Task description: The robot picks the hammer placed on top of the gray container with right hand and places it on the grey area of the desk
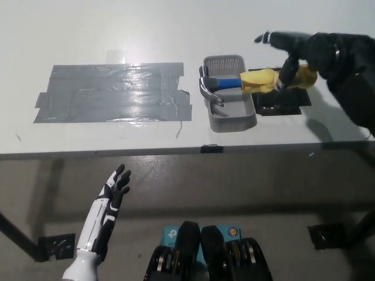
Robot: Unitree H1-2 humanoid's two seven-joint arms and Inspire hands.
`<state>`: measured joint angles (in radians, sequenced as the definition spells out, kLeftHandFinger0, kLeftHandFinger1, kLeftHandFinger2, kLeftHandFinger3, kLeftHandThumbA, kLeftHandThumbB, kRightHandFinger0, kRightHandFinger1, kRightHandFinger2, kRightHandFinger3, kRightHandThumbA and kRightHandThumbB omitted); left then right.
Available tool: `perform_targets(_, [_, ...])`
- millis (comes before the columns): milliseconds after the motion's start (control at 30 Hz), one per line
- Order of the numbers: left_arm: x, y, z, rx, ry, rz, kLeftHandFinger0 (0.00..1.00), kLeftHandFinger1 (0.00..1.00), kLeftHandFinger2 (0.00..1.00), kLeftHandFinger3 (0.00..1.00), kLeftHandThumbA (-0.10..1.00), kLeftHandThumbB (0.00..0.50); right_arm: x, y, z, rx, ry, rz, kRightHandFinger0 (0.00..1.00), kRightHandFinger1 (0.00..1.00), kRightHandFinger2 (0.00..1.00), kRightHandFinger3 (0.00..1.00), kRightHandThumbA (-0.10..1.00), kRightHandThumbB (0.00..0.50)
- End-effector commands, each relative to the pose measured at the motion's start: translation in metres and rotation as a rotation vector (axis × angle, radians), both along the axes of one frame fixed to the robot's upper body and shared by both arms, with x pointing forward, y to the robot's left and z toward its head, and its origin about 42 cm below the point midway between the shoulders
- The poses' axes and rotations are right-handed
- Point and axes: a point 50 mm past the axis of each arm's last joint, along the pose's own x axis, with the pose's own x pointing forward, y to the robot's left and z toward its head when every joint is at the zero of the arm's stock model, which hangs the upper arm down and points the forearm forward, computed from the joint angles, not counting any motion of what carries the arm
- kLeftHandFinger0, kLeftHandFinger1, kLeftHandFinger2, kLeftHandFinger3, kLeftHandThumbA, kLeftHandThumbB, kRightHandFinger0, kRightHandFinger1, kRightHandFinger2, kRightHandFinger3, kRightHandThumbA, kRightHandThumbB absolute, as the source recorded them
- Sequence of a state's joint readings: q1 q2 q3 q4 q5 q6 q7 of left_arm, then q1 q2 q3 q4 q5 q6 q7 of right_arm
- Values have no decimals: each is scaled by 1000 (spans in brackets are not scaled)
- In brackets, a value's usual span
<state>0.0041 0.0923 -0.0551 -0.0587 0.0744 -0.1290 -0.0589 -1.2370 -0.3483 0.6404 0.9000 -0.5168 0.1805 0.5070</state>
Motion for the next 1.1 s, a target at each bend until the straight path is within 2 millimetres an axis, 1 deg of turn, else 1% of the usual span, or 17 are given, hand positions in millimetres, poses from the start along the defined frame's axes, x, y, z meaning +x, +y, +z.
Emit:
perform_targets(0, [3, 0, 15, 41, -79, -1, 1000, 1000, 1000, 1000, 963, 161, 7, 12, 47, -36, -84, 26, 1000, 1000, 1000, 1000, 1000, 408])
perform_targets(33, [2, 1, 15, 40, -73, -3, 1000, 1000, 1000, 1000, 951, 152, 8, 14, 43, -39, -79, 19, 1000, 1000, 1000, 1000, 1000, 418])
perform_targets(67, [0, 1, 15, 37, -73, -3, 1000, 1000, 1000, 1000, 931, 142, 8, 15, 42, -34, -73, 20, 1000, 1000, 1000, 1000, 1000, 406])
perform_targets(167, [3, 0, 16, 42, -73, 1, 1000, 1000, 1000, 1000, 894, 145, 11, 16, 42, -15, -70, 13, 1000, 1000, 1000, 1000, 1000, 405])
perform_targets(200, [4, 0, 16, 51, -77, 7, 1000, 1000, 1000, 1000, 869, 139, 12, 17, 42, -10, -68, 7, 1000, 1000, 1000, 1000, 1000, 407])
perform_targets(233, [5, 0, 17, 51, -78, 8, 1000, 1000, 1000, 1000, 841, 135, 14, 18, 41, -17, -66, -2, 1000, 1000, 1000, 1000, 1000, 427])
perform_targets(333, [1, 1, 16, 45, -67, 17, 1000, 1000, 1000, 1000, 761, 123, 15, 25, 35, -22, -62, -4, 1000, 1000, 1000, 1000, 1000, 423])
perform_targets(367, [1, 1, 16, 44, -67, 17, 1000, 1000, 1000, 1000, 746, 125, 15, 25, 34, -21, -61, -4, 1000, 1000, 1000, 1000, 1000, 421])
perform_targets(467, [1, 2, 16, 42, -70, 16, 1000, 1000, 1000, 1000, 723, 104, 16, 28, 33, -20, -57, 2, 1000, 1000, 1000, 1000, 1000, 422])
perform_targets(500, [0, 3, 17, 51, -75, 15, 1000, 1000, 1000, 1000, 719, 94, 17, 29, 31, -33, -49, 0, 1000, 1000, 1000, 1000, 1000, 419])
perform_targets(667, [5, 4, 20, 62, -88, 22, 1000, 1000, 1000, 1000, 728, 92, 20, 28, 34, -12, -35, -15, 1000, 1000, 1000, 1000, 1000, 407])
perform_targets(700, [6, 5, 20, 61, -93, 24, 1000, 1000, 1000, 1000, 731, 91, 20, 28, 34, -7, -36, 1, 1000, 1000, 1000, 1000, 1000, 394])
perform_targets(733, [6, 5, 20, 56, -89, 24, 1000, 1000, 1000, 1000, 737, 96, 20, 28, 33, -2, -33, -3, 1000, 1000, 1000, 1000, 1000, 395])
perform_targets(800, [4, 5, 21, 60, -86, 23, 1000, 1000, 1000, 1000, 754, 84, 20, 31, 30, 10, -26, -12, 1000, 1000, 1000, 1000, 1000, 408])
perform_targets(933, [3, 5, 21, 56, -86, 20, 1000, 1000, 1000, 1000, 760, 77, 20, 32, 28, 20, -27, -14, 1000, 1000, 1000, 1000, 1000, 415])
perform_targets(967, [2, 6, 21, 48, -81, 23, 1000, 1000, 1000, 1000, 766, 87, 20, 36, 25, 30, -21, -15, 1000, 1000, 1000, 1000, 1000, 423])
perform_targets(1067, [1, 6, 21, 56, -78, 27, 1000, 1000, 1000, 1000, 776, 86, 19, 37, 22, 31, -17, -22, 1000, 1000, 1000, 1000, 1000, 425])
